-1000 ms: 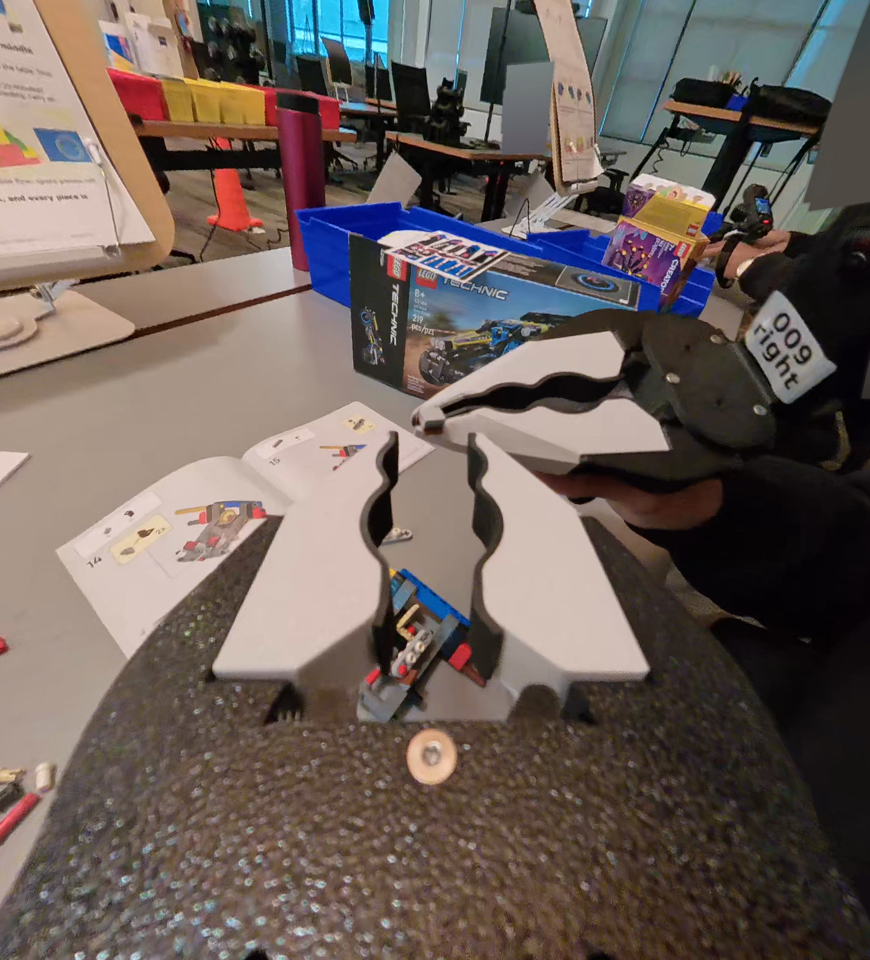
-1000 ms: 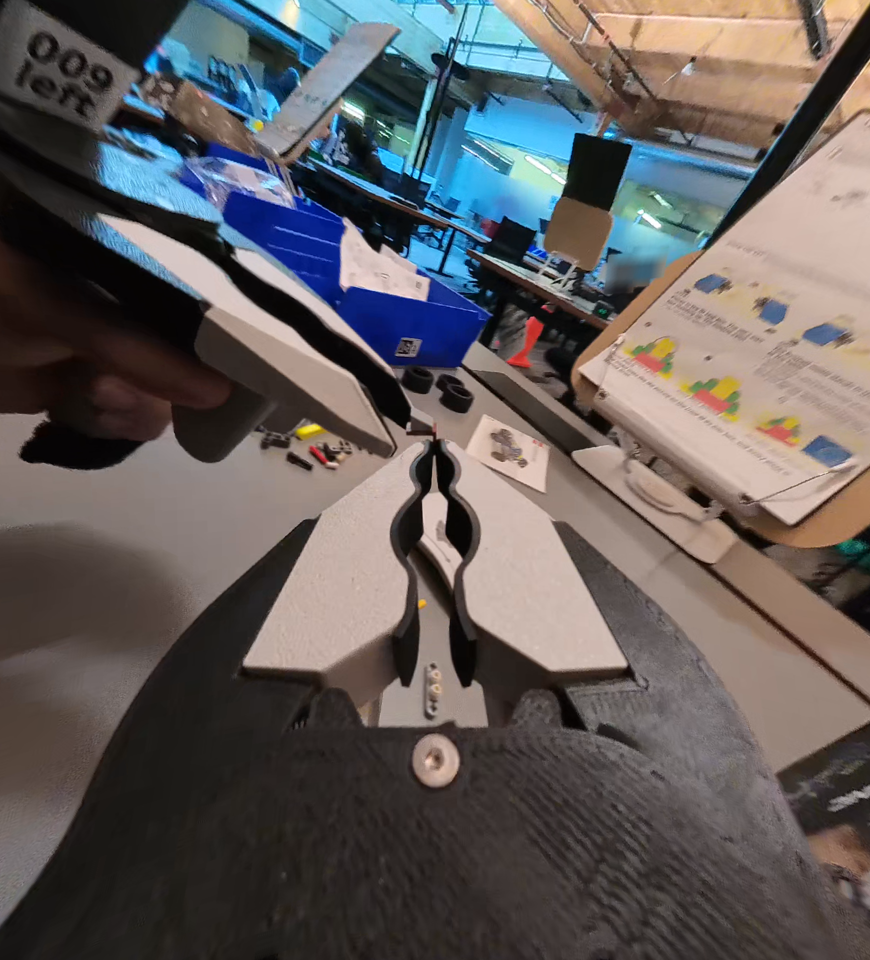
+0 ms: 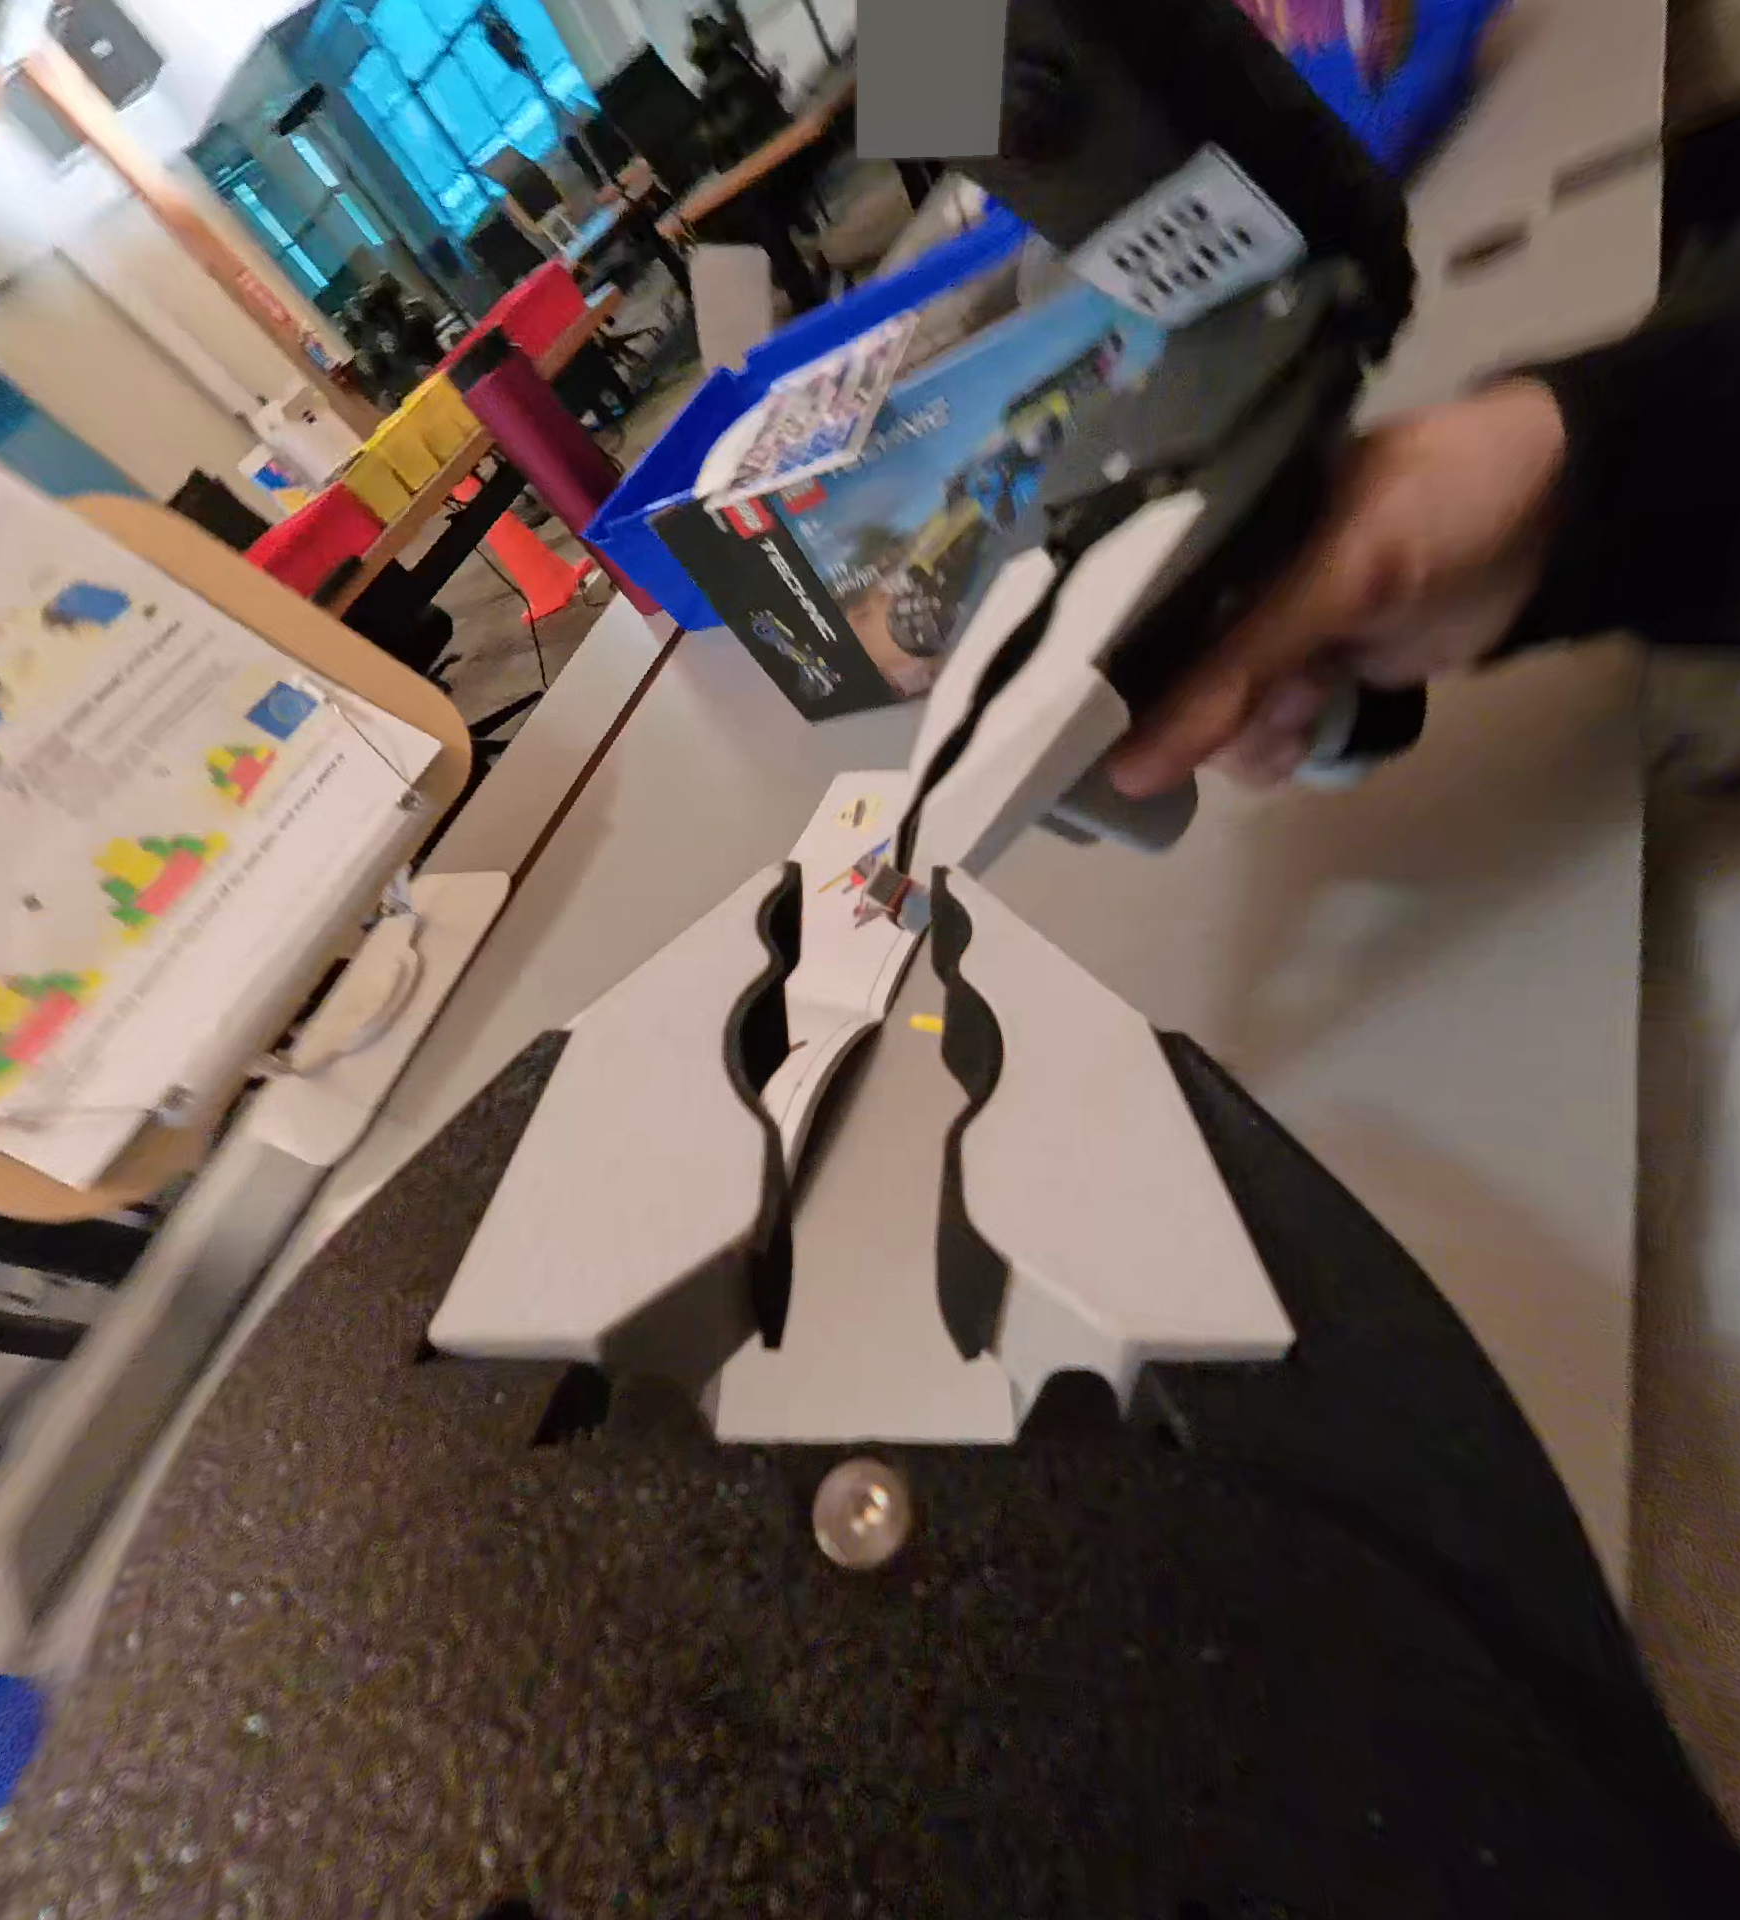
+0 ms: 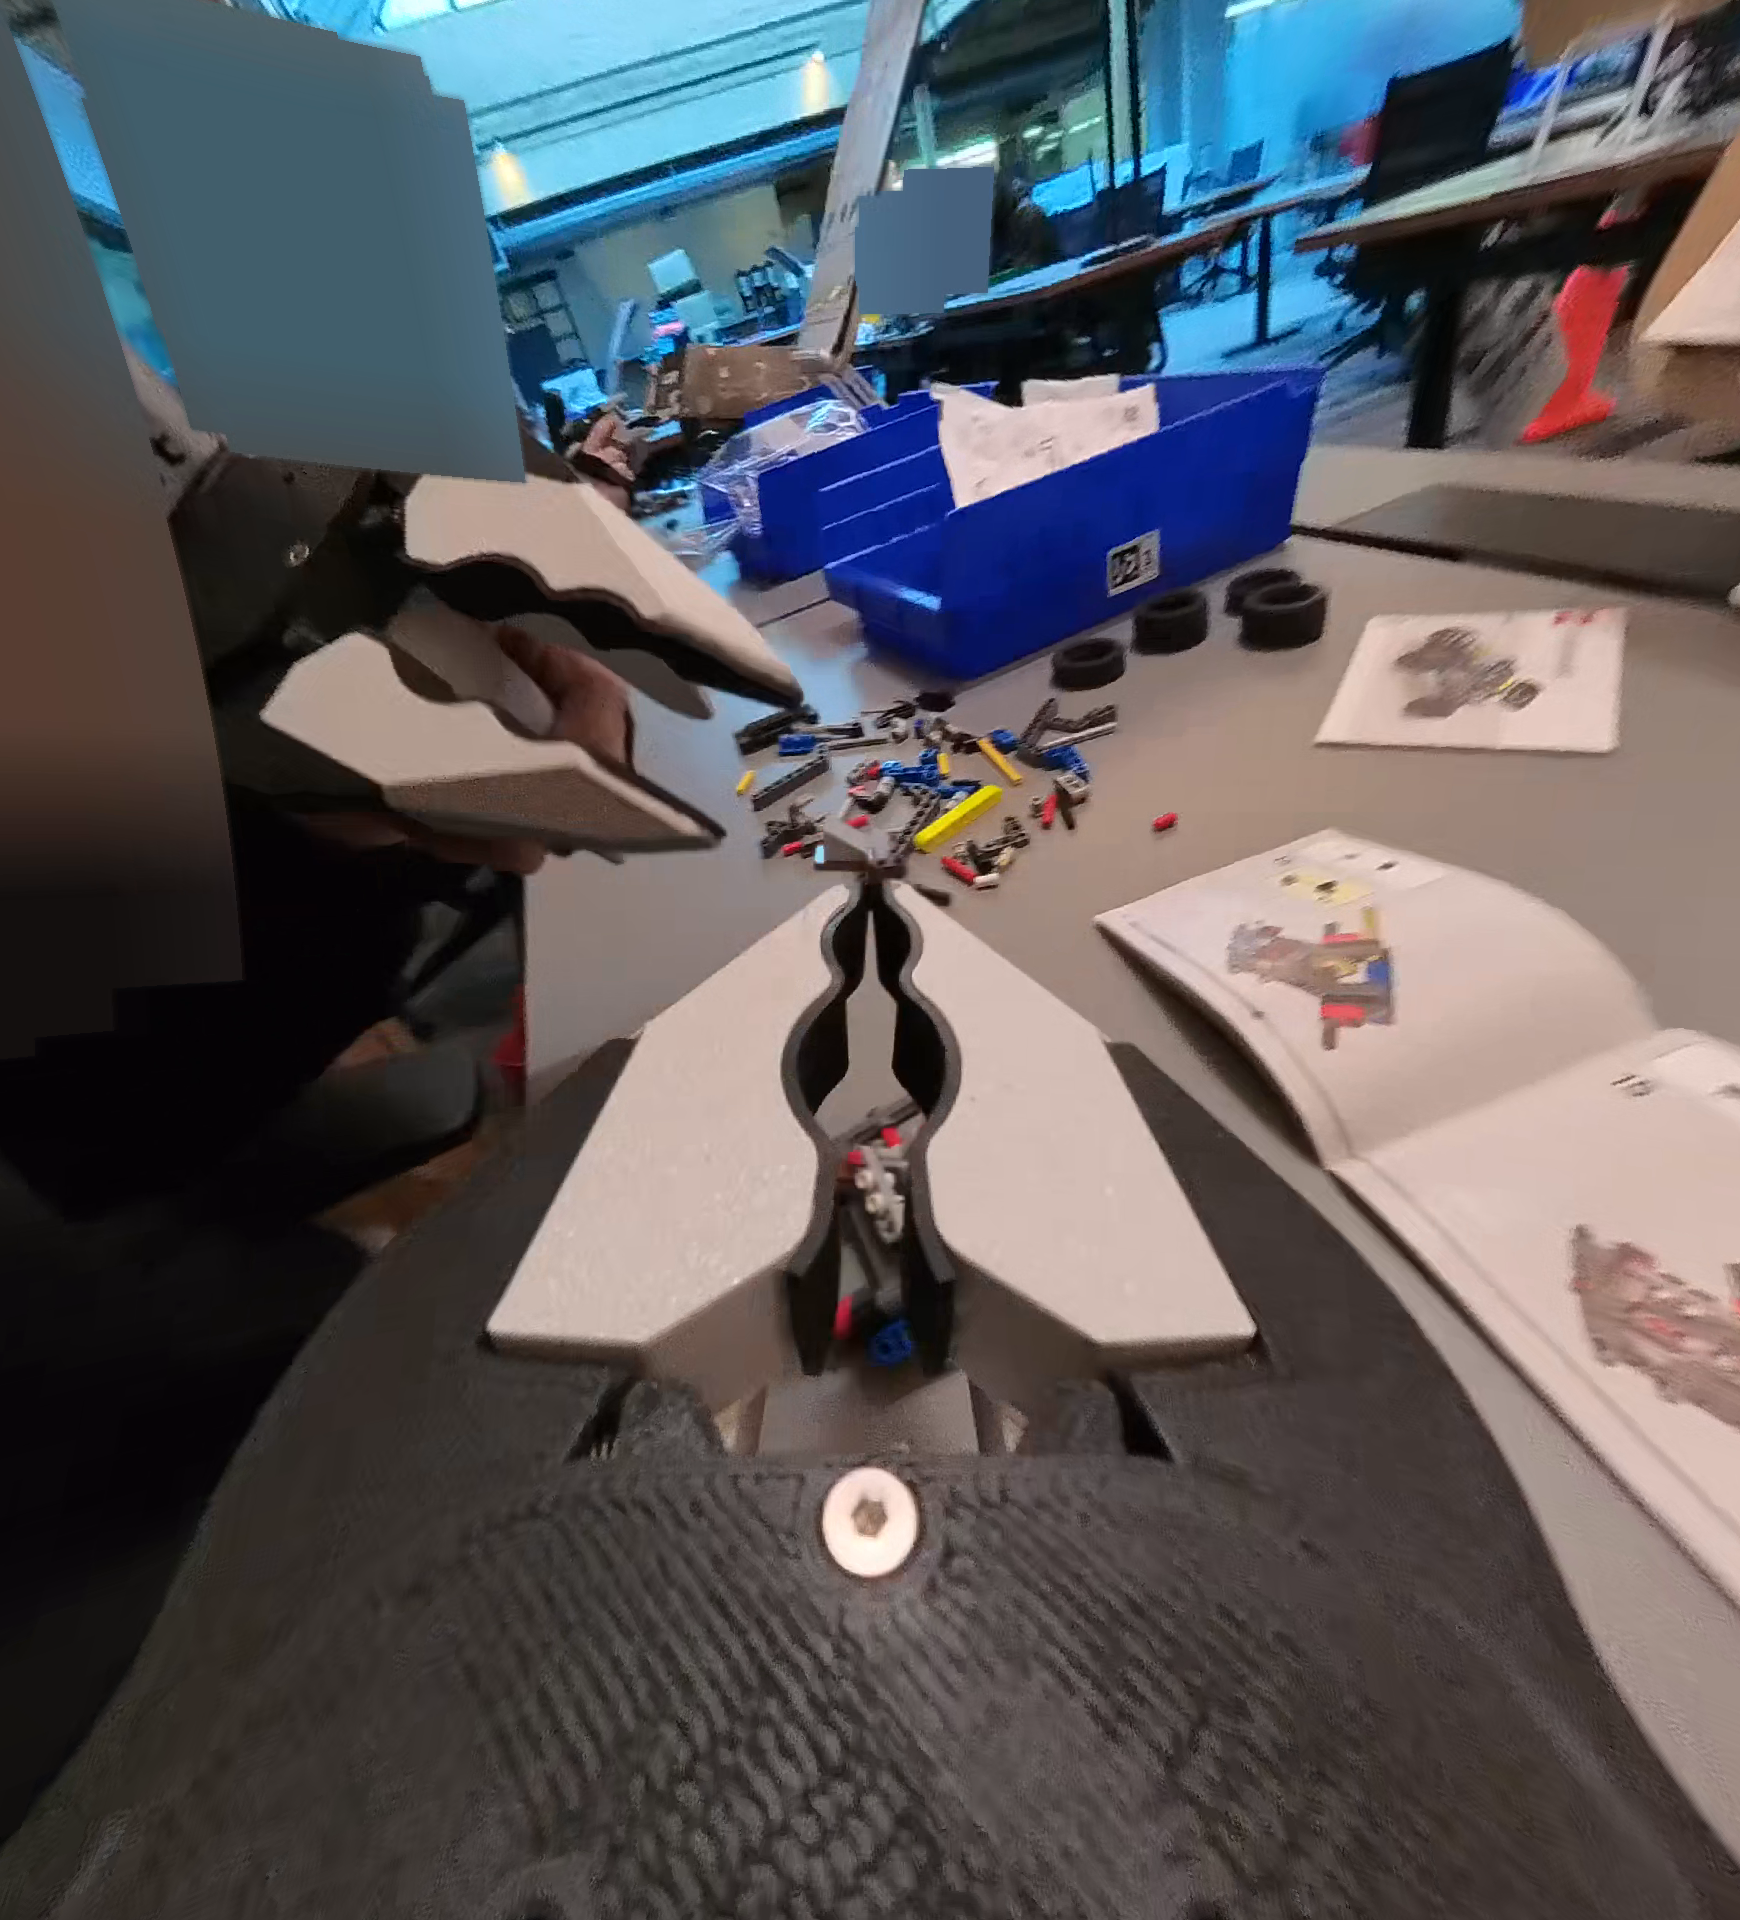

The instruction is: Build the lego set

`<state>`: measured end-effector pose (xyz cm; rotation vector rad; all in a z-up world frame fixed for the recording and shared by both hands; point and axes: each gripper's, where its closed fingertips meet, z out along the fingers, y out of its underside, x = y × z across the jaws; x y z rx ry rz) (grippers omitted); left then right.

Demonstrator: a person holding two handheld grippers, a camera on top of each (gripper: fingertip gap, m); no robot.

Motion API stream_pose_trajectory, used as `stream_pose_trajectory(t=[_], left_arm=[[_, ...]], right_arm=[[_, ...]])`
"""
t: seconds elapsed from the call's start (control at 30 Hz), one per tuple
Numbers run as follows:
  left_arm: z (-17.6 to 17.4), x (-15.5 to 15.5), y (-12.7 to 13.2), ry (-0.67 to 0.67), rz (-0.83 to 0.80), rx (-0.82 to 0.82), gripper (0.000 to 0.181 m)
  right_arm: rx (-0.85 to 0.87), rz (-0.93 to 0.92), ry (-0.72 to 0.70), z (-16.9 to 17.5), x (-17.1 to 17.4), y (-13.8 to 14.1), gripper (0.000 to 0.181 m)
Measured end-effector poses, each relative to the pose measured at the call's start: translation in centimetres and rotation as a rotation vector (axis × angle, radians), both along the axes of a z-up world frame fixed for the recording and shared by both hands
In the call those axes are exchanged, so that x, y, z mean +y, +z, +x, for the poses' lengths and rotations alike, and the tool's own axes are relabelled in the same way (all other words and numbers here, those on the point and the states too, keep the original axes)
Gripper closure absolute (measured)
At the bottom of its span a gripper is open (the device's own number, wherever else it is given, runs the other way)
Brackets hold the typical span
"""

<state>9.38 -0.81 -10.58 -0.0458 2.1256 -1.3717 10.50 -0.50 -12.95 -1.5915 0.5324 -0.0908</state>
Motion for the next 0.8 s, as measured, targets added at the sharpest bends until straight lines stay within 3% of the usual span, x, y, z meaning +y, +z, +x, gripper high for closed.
stream_pose_trajectory(t=[0.13,0.3,0.43,0.53,0.6,0.73,0.8], left_arm=[[0.2,0.3,-1.6,-0.023,0.235,-0.162,0.161],[0.0,-0.2,-2.3,-0.051,0.261,-0.185,0.175],[0.2,-0.1,-2.8,-0.048,0.279,-0.171,0.176],[0.6,0.3,-3.4,-0.033,0.284,-0.106,0.176],[1.2,0.9,-4.0,-0.015,0.291,-0.023,0.176],[2.0,1.8,-6.2,-0.055,0.276,0.233,0.176],[2.2,2.1,-7.7,-0.072,0.293,0.374,0.176]], right_arm=[[0.088,0.049,0.062,-0.6,0.4,-0.1,0.181],[0.128,0.035,0.093,-1.0,0.7,-0.7,0.181],[0.122,0.004,0.090,-0.9,0.8,-1.2,0.181],[0.061,-0.051,0.074,-0.6,0.6,-1.9,0.180],[-0.023,-0.152,0.043,0.1,0.0,-2.7,0.163],[-0.279,-0.375,0.233,-2.1,-0.2,-5.3,0.160],[-0.341,-0.462,0.257,-2.4,-0.1,-7.3,0.153]])
